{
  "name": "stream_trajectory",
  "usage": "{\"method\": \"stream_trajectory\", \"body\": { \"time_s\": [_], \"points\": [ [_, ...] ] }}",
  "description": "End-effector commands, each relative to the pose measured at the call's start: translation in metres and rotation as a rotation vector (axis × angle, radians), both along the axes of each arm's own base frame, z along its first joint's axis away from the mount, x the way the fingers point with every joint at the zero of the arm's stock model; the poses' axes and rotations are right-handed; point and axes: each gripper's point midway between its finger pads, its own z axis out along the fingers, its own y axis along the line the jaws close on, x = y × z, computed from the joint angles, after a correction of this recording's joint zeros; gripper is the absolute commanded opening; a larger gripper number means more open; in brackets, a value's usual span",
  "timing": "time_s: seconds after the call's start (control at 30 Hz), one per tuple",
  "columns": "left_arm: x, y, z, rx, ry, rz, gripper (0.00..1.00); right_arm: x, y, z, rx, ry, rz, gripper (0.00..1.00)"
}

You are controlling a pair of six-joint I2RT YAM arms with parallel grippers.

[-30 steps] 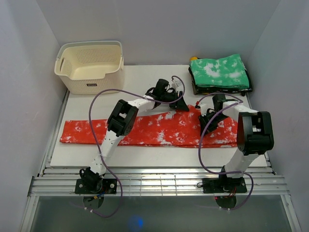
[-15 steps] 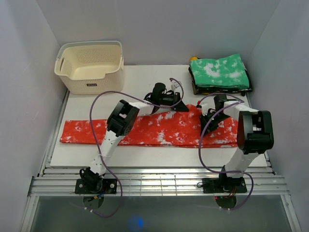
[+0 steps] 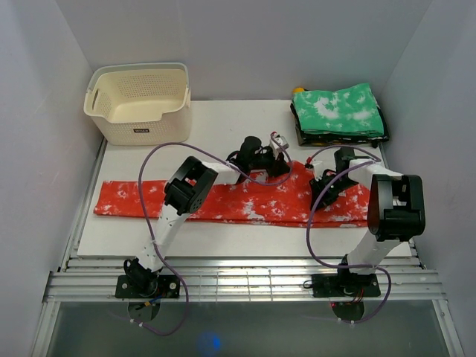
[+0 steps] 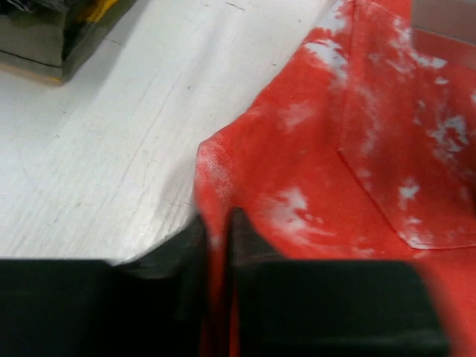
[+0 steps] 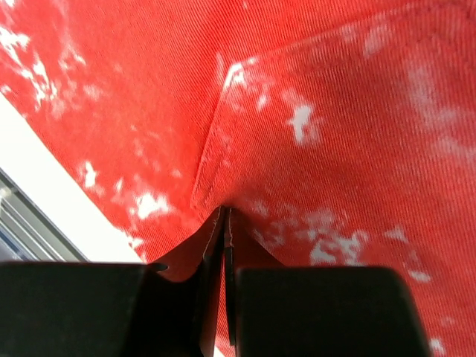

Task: Fold and stack the trousers
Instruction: Fold the trousers

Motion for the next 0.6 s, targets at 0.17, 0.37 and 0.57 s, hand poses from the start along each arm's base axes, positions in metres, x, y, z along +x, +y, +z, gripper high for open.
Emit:
{"method": "stream_trajectory", "body": {
  "time_s": [0.17, 0.37, 0.57],
  "points": [
    [0.042, 0.036, 0.111, 0.038, -0.35, 0.15, 0.8, -0.013, -0.079, 0.057, -0.158, 0.045, -0.06, 0.27],
    [-0.021, 0.055, 0.176, 0.046, -0.26, 0.002, 0.79, -0.022, -0.148, 0.083, -0.243, -0.005, -0.109, 0.26],
    [-0.099, 0.075, 0.151, 0.11, 0.193, -0.127, 0.72, -0.048, -0.16, 0.048, -0.177, 0.11, -0.18, 0.24]
  ]
}}
